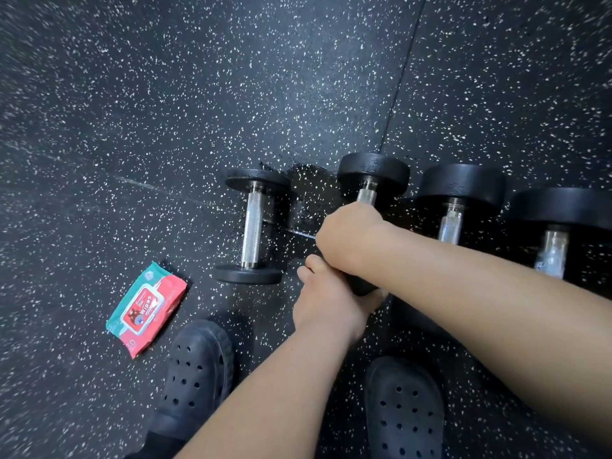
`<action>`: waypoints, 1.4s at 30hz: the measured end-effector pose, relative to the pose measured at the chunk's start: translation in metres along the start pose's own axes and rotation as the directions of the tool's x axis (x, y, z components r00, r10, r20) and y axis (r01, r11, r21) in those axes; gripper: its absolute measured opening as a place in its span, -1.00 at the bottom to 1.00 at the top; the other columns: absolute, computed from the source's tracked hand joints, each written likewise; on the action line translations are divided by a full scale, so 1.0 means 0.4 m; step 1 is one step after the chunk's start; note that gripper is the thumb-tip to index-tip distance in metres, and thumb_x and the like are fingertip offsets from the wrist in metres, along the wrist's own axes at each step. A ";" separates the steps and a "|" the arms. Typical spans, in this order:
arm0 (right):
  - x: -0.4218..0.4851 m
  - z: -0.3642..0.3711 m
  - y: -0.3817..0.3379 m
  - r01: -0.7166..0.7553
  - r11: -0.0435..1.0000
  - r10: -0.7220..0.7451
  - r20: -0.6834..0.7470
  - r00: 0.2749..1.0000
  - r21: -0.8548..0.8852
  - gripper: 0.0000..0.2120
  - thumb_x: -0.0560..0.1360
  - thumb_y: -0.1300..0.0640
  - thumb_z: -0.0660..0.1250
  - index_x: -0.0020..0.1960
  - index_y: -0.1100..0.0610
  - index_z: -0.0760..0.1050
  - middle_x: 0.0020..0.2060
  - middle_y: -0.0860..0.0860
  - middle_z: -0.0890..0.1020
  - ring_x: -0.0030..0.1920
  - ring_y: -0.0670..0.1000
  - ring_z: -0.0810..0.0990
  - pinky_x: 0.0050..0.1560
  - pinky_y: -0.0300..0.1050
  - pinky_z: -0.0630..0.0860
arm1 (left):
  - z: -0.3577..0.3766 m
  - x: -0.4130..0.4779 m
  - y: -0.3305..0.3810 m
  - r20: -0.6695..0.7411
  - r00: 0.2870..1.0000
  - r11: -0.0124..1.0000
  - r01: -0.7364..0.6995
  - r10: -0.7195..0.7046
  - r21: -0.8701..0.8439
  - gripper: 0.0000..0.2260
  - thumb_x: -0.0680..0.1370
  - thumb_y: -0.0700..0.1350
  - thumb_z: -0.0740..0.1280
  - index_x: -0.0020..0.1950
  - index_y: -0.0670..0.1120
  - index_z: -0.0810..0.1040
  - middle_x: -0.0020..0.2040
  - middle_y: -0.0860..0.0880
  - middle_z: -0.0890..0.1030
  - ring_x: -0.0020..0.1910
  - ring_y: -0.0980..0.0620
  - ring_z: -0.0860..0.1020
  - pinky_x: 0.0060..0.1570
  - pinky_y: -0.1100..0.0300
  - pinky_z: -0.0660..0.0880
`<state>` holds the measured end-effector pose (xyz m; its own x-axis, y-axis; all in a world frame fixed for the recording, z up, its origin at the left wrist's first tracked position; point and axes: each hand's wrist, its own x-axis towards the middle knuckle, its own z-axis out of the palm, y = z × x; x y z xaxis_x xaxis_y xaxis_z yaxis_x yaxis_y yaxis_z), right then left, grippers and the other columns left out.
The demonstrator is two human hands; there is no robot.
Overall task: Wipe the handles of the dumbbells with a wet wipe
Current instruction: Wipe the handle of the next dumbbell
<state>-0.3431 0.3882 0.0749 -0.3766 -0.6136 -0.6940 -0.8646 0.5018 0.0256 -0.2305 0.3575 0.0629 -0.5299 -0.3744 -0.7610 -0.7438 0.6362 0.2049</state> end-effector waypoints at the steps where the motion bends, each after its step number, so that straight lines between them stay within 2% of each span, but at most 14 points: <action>1: 0.006 -0.002 0.000 0.004 1.000 -0.004 0.016 1.000 0.010 -0.69 0.69 0.19 0.14 0.23 0.06 0.63 0.23 0.02 0.65 0.23 0.14 0.63 -0.09 0.00 0.40 | -0.001 0.001 -0.001 0.002 1.000 1.000 -0.001 0.001 0.001 -0.11 0.33 0.38 0.56 0.35 -0.06 0.17 0.33 -0.05 0.33 0.22 -0.12 0.57 0.10 -0.06 0.55; 5: -0.016 0.026 0.057 0.051 0.987 -0.038 -0.091 0.995 0.153 -0.78 0.67 -0.02 0.27 0.17 -0.06 0.67 -0.01 0.00 0.66 -0.03 0.12 0.61 -0.15 -0.03 0.52 | -0.003 0.004 -0.006 -0.008 1.000 1.000 0.004 -0.004 0.000 -0.12 0.32 0.40 0.57 0.31 -0.06 0.19 0.32 -0.05 0.36 0.23 -0.14 0.58 0.07 -0.04 0.52; 7: -0.047 0.058 0.097 0.098 0.964 -0.066 -0.135 0.989 0.248 -0.78 0.62 -0.19 0.30 0.21 -0.26 0.64 0.00 -0.09 0.67 -0.01 0.05 0.61 -0.11 -0.07 0.53 | 0.000 0.004 -0.005 -0.013 1.000 1.000 0.003 -0.003 0.002 -0.12 0.32 0.40 0.57 0.31 -0.07 0.20 0.32 -0.05 0.36 0.23 -0.14 0.57 0.08 -0.04 0.53; 10: -0.077 0.131 0.122 0.115 0.925 -0.023 -0.249 0.968 0.362 -0.73 0.58 -0.27 0.31 0.27 -0.42 0.56 -0.01 -0.13 0.70 0.02 0.03 0.65 -0.03 -0.05 0.57 | 0.001 0.003 -0.004 -0.014 1.000 1.000 0.010 -0.010 0.008 -0.12 0.33 0.40 0.57 0.33 -0.08 0.20 0.34 -0.06 0.35 0.25 -0.15 0.56 0.09 -0.05 0.54; 13: -0.080 0.203 0.118 0.110 0.808 0.173 -0.411 0.895 0.579 -0.74 0.58 -0.33 0.29 0.20 -0.38 0.65 -0.03 -0.20 0.73 0.03 -0.02 0.69 -0.09 -0.08 0.55 | 0.002 0.003 -0.004 -0.021 1.000 1.000 0.010 -0.010 0.027 -0.12 0.34 0.41 0.56 0.32 -0.08 0.20 0.35 -0.07 0.36 0.25 -0.15 0.57 0.07 -0.05 0.55; 17: -0.076 0.261 0.072 0.111 0.636 0.451 -0.485 0.749 0.764 -0.82 0.58 -0.20 0.41 0.12 -0.23 0.72 -0.09 -0.18 0.73 -0.05 -0.02 0.69 -0.13 -0.08 0.54 | 0.004 0.002 -0.003 -0.026 1.000 0.999 0.010 -0.009 0.031 -0.13 0.35 0.40 0.56 0.31 -0.09 0.20 0.34 -0.07 0.36 0.25 -0.15 0.57 0.08 -0.06 0.55; 23: -0.086 0.287 0.054 0.205 0.751 0.309 -0.608 0.731 0.628 -0.81 0.58 -0.14 0.33 0.03 -0.16 0.72 -0.15 -0.15 0.70 -0.16 0.02 0.70 -0.24 -0.07 0.58 | 0.005 0.001 0.000 -0.025 1.000 0.999 0.006 -0.005 0.036 -0.13 0.34 0.40 0.56 0.31 -0.08 0.19 0.32 -0.07 0.35 0.24 -0.14 0.57 0.05 -0.03 0.52; 28: -0.063 0.292 0.100 0.090 0.744 0.518 -0.656 0.549 0.663 -0.83 0.59 -0.06 0.36 0.01 -0.08 0.73 -0.21 -0.07 0.68 -0.24 0.06 0.70 -0.30 0.01 0.60 | 0.009 0.005 -0.002 -0.040 0.999 0.999 0.009 -0.008 0.040 -0.09 0.34 0.42 0.55 0.34 -0.11 0.20 0.36 -0.08 0.36 0.26 -0.16 0.56 0.10 -0.05 0.54; 30: -0.071 0.305 0.094 0.149 0.725 0.488 -0.654 0.579 0.673 -0.84 0.57 -0.05 0.37 0.01 -0.08 0.73 -0.22 -0.09 0.68 -0.25 0.02 0.69 -0.28 0.00 0.61 | 0.008 0.006 -0.003 -0.037 0.999 0.999 0.007 -0.005 0.039 -0.09 0.34 0.42 0.55 0.34 -0.11 0.20 0.36 -0.08 0.36 0.26 -0.16 0.56 0.10 -0.05 0.54; 33: -0.095 0.320 0.083 0.288 0.657 0.327 -0.608 0.724 0.697 -0.94 0.52 0.00 0.47 -0.04 -0.09 0.72 -0.26 -0.15 0.66 -0.30 -0.10 0.59 -0.24 -0.03 0.61 | 0.007 0.006 -0.004 -0.037 0.999 0.999 0.004 -0.003 0.037 -0.08 0.34 0.42 0.55 0.37 -0.12 0.20 0.36 -0.08 0.35 0.25 -0.15 0.57 0.10 -0.05 0.56; 36: -0.096 0.323 0.113 0.210 0.565 0.290 -0.430 0.855 0.798 -0.93 0.46 0.00 0.57 -0.07 -0.15 0.73 -0.29 -0.23 0.67 -0.28 -0.19 0.62 -0.14 -0.02 0.63 | 0.008 0.003 -0.005 -0.043 0.999 1.000 -0.003 0.004 0.031 -0.09 0.34 0.41 0.55 0.35 -0.11 0.20 0.34 -0.08 0.36 0.23 -0.16 0.57 0.10 -0.05 0.56; 38: -0.092 0.318 0.127 0.121 0.523 0.389 -0.362 0.847 0.844 -0.94 0.48 -0.05 0.56 -0.08 -0.18 0.70 -0.29 -0.22 0.68 -0.28 -0.20 0.65 -0.10 -0.03 0.64 | 0.007 0.001 -0.003 -0.045 0.999 0.999 -0.008 0.010 0.042 -0.09 0.34 0.41 0.55 0.36 -0.12 0.20 0.35 -0.09 0.36 0.24 -0.16 0.57 0.10 -0.05 0.55; 41: -0.083 0.301 0.107 0.125 0.278 0.541 -0.263 0.799 0.952 -0.91 0.52 -0.03 0.55 -0.10 -0.11 0.64 -0.25 -0.15 0.72 -0.35 -0.17 0.69 -0.07 -0.08 0.64 | 0.006 0.003 -0.002 -0.044 0.999 0.999 -0.004 0.006 0.046 -0.10 0.34 0.43 0.54 0.35 -0.11 0.20 0.35 -0.08 0.36 0.25 -0.16 0.57 0.09 -0.05 0.56; 42: -0.082 0.298 0.094 0.116 0.267 0.542 -0.249 0.803 0.957 -0.88 0.51 -0.05 0.56 -0.13 -0.10 0.62 -0.25 -0.15 0.72 -0.32 -0.16 0.70 -0.06 -0.07 0.64 | 0.006 0.004 -0.002 -0.041 0.999 0.999 -0.001 0.003 0.045 -0.10 0.34 0.43 0.54 0.35 -0.11 0.20 0.35 -0.08 0.36 0.24 -0.16 0.57 0.10 -0.06 0.57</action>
<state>-0.3236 0.4997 0.0130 -0.8536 -0.3725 -0.3642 0.0435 0.6457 -0.7623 -0.2298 0.3581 0.0601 -0.5481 -0.4002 -0.7345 -0.7241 0.6665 0.1772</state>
